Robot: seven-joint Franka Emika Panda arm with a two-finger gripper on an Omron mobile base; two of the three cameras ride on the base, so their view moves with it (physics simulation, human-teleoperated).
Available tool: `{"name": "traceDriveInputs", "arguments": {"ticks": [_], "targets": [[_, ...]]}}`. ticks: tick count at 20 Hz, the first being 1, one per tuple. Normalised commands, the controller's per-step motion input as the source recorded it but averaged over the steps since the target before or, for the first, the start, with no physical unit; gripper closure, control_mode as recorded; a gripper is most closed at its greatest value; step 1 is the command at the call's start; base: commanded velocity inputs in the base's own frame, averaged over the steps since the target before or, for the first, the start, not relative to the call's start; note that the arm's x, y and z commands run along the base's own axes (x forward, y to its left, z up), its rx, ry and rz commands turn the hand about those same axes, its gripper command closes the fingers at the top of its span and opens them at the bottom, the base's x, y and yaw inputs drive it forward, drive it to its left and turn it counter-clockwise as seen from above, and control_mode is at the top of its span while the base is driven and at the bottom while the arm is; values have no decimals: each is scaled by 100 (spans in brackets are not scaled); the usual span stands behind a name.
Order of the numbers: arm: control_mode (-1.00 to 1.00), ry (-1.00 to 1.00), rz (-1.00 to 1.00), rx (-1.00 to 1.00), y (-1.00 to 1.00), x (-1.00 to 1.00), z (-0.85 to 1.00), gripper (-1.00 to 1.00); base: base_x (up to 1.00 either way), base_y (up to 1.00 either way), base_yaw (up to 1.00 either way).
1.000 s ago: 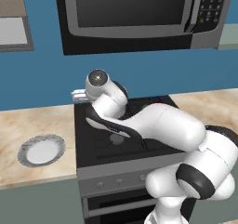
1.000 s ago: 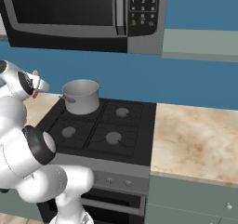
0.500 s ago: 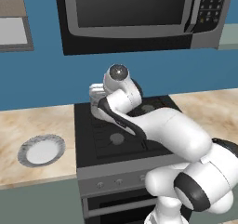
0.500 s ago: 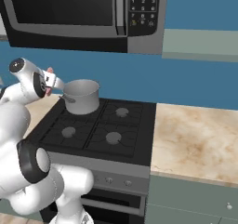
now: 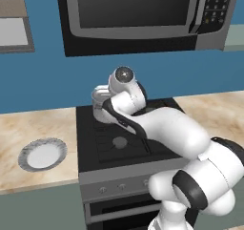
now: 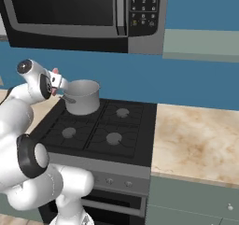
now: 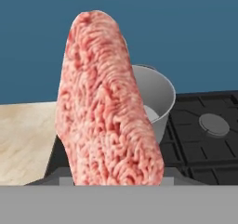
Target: Retrieve the frozen meat and place it in the pot on a burner. Then turn the burner on.
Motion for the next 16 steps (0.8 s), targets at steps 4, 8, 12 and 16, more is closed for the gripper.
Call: {"name": "traceDriveInputs", "arguments": {"ticks": [4, 8, 12, 16], "targets": [[-100, 4, 0, 0, -27, 47, 0, 100, 0, 0, 0], [-100, 0, 0, -2, -16, 41, -8, 100, 0, 0, 0], [-100, 0, -1, -2, -13, 41, -8, 100, 0, 0, 0], [-100, 0, 0, -4, -9, 42, -8, 100, 0, 0, 0]]}}
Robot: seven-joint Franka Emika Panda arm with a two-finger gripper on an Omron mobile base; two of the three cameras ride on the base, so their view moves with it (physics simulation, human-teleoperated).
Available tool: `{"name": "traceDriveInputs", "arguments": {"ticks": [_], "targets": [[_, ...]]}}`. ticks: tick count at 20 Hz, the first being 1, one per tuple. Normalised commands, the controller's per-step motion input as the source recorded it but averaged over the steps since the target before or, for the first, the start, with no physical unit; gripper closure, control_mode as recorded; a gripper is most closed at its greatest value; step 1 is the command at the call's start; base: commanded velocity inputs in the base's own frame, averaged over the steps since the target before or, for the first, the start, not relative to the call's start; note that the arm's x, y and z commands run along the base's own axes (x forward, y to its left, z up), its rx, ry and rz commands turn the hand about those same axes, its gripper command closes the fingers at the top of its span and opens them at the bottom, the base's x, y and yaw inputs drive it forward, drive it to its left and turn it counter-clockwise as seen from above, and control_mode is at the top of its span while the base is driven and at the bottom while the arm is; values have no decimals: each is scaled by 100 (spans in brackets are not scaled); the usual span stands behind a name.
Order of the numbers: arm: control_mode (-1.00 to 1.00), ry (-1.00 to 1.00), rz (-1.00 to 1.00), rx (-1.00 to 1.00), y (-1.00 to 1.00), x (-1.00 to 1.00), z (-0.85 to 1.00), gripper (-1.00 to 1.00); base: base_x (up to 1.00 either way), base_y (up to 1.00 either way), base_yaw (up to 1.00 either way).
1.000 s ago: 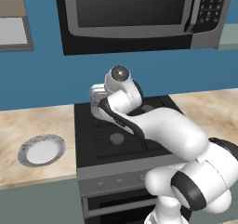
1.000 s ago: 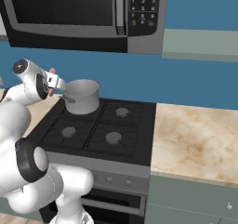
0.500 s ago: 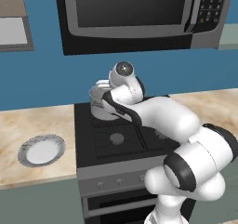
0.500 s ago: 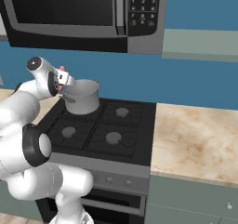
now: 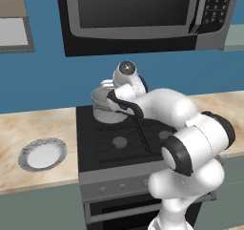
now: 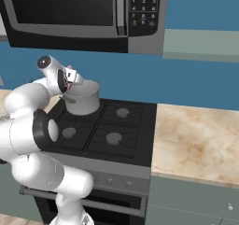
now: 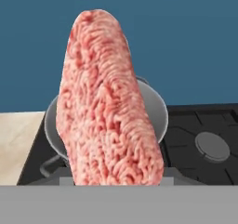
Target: Retrieve the frozen meat and place it in the pot on a burner. Then turn the burner on.
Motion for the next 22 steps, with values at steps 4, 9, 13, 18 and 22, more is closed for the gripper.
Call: {"name": "traceDriveInputs", "arguments": {"ticks": [4, 9, 13, 18, 22], "targets": [[-100, 1, -1, -1, -2, 33, -16, 100, 0, 0, 0], [-100, 3, -1, 0, 0, 25, -18, 100, 0, 0, 0], [-100, 5, 0, 0, 0, 18, -11, 100, 0, 0, 0], [-100, 6, 0, 0, 0, 22, -14, 100, 0, 0, 0], [-100, 9, 0, 0, 0, 23, -8, 100, 0, 0, 0]]}}
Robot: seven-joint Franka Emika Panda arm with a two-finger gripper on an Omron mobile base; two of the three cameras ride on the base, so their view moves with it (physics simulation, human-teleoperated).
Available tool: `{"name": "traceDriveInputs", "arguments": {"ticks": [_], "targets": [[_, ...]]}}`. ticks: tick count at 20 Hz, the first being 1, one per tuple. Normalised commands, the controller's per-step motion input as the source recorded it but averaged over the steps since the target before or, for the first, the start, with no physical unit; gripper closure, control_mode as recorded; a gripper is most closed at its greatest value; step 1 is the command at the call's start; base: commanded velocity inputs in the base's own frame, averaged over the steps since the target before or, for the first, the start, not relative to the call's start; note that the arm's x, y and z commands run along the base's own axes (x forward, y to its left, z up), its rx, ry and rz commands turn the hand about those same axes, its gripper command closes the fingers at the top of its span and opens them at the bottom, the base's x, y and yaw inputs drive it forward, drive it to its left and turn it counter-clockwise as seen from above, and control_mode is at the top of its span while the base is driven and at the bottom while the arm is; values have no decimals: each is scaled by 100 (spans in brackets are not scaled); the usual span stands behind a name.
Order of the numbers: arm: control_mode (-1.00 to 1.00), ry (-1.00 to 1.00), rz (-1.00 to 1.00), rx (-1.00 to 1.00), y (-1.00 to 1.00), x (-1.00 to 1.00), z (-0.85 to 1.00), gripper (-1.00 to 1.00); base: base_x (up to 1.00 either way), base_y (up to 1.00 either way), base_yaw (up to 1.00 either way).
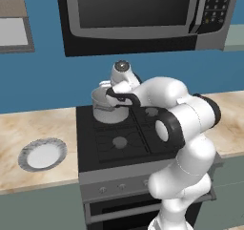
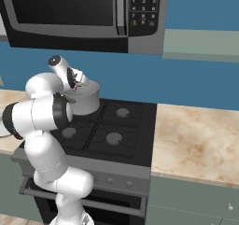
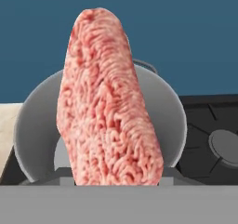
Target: Retrieve the frozen meat and place it in the pot on a burner. Then turn the burner on.
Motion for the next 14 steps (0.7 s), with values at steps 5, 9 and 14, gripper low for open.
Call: {"name": "traceDriveInputs", "arguments": {"ticks": [5, 9, 14], "targets": [[-100, 7, 0, 0, 0, 22, -14, 100, 0, 0, 0], [-100, 2, 0, 0, 0, 18, -21, 100, 0, 0, 0], [-100, 4, 0, 0, 0, 20, -17, 100, 0, 0, 0]]}}
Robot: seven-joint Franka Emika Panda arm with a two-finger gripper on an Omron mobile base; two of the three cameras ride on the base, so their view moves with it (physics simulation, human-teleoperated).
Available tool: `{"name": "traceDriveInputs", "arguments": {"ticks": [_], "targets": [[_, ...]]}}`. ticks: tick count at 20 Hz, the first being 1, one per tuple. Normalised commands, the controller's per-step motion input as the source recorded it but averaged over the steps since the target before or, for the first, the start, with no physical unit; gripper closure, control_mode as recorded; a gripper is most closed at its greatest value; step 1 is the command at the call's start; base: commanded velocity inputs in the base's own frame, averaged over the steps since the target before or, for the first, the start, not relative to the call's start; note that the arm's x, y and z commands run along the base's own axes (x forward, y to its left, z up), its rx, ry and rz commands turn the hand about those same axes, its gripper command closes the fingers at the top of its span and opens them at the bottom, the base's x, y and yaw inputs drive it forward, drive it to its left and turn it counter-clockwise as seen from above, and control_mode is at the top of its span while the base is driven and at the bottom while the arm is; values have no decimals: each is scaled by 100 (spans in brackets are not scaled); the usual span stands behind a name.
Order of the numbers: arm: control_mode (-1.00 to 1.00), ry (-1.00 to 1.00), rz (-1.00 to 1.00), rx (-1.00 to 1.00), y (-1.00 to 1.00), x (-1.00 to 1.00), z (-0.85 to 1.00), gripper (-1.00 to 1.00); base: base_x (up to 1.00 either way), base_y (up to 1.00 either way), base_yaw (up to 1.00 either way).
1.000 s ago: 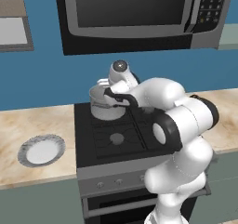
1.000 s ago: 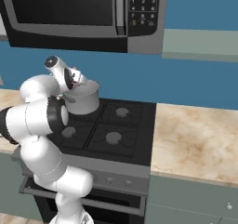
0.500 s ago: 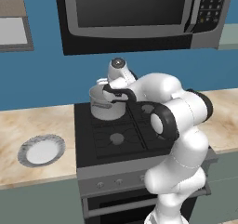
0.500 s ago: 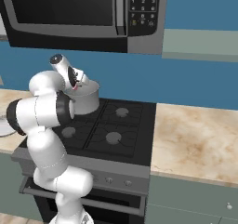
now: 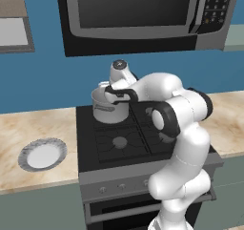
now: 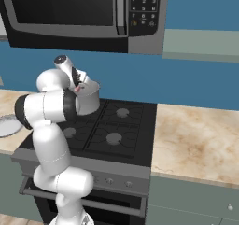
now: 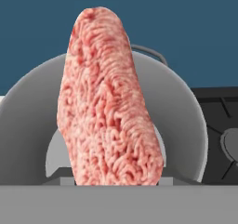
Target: Retrieve the frozen meat and place it in the pot on a burner. Then turn the burner on.
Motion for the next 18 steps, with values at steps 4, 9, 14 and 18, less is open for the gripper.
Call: {"name": "traceDriveInputs", "arguments": {"ticks": [4, 9, 14, 18], "targets": [[-100, 5, 0, 0, 0, 22, -18, 100, 0, 0, 0], [-100, 1, 0, 0, 0, 30, -17, 100, 0, 0, 0], [-100, 0, 0, 0, 0, 33, -19, 100, 0, 0, 0], [-100, 0, 0, 0, 0, 27, -13, 100, 0, 0, 0]]}}
